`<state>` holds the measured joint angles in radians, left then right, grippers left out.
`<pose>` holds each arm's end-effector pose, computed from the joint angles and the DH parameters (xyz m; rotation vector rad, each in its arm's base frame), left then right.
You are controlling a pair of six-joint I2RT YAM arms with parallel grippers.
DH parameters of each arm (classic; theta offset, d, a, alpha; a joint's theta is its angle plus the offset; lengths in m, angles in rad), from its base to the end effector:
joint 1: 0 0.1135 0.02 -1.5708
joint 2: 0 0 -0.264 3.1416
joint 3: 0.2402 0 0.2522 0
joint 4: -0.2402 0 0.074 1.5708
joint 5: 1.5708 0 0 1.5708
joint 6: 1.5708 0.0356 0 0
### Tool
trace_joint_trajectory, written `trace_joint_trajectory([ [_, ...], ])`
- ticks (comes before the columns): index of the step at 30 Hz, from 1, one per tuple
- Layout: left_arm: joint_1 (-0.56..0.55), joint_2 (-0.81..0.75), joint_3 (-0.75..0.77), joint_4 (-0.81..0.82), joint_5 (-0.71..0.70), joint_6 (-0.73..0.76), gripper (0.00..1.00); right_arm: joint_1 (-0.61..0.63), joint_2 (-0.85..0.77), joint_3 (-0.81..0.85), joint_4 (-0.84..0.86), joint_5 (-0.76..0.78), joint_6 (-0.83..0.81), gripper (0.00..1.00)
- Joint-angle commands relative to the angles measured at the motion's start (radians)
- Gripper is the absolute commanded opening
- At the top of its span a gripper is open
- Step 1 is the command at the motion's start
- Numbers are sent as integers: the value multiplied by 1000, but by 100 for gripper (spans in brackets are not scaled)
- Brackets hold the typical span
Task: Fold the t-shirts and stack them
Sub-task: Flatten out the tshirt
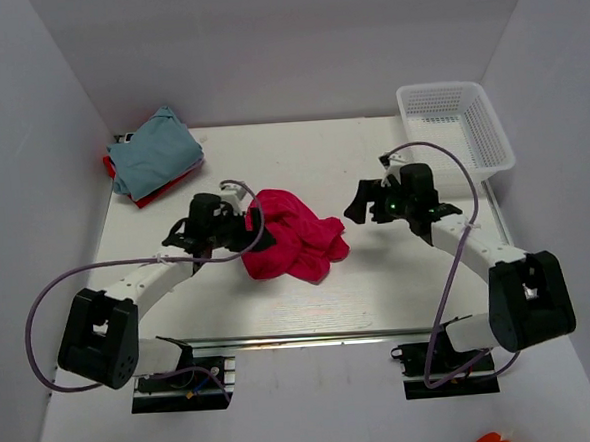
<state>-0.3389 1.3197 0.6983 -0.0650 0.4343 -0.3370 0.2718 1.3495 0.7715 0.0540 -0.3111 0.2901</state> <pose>0.2503 -0.1041 0.2080 0.2434 2.3085 -0.8430 0.2797 0.0893 0.2335 -0.1731 2.1296 0.6611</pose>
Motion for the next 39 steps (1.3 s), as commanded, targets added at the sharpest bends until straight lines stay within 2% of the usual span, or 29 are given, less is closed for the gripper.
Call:
trace_joint_trajectory([
  [1,-105,-5,20,-133,-156,36,85,73,31,55,-52,10,-54,90],
  [3,-138,15,20,-201,-236,20,80,96,46,64,-83,50,-42,90],
  [8,-238,26,10,-222,-342,-16,79,162,117,89,-111,14,-25,86],
  [12,-296,117,50,-222,-381,-34,74,205,171,106,-108,-14,-5,90],
  [15,-325,206,99,-239,-436,-43,66,236,201,95,-85,-26,15,90],
  [17,-339,239,142,-278,-491,-71,52,254,221,101,-72,-45,14,88],
  [18,-348,260,153,-289,-508,-71,46,263,226,103,-68,-66,15,82],
  [19,-357,260,153,-289,-523,-85,34,265,238,100,-33,-68,15,77],
  [20,-357,260,153,-289,-543,-85,26,270,235,97,-17,-62,35,70],
  [21,-357,260,165,-289,-555,-94,15,274,243,94,28,-65,44,54],
  [22,-357,260,165,-308,-574,-108,0,277,247,98,41,-66,55,43],
  [24,-367,242,179,-332,-624,-135,0,277,260,110,72,-68,75,23],
  [25,-367,231,179,-346,-637,-135,0,279,257,126,81,-51,86,0],
  [29,-367,118,179,-378,-700,-135,0,277,209,127,130,-13,107,0],
  [30,-367,43,179,-387,-715,-148,0,274,200,130,129,-2,107,0],
  [34,-367,-165,179,-378,-776,-137,0,271,35,126,142,111,98,0],
  [39,-367,-352,249,-366,-834,-128,0,271,-145,166,100,358,55,0],
])
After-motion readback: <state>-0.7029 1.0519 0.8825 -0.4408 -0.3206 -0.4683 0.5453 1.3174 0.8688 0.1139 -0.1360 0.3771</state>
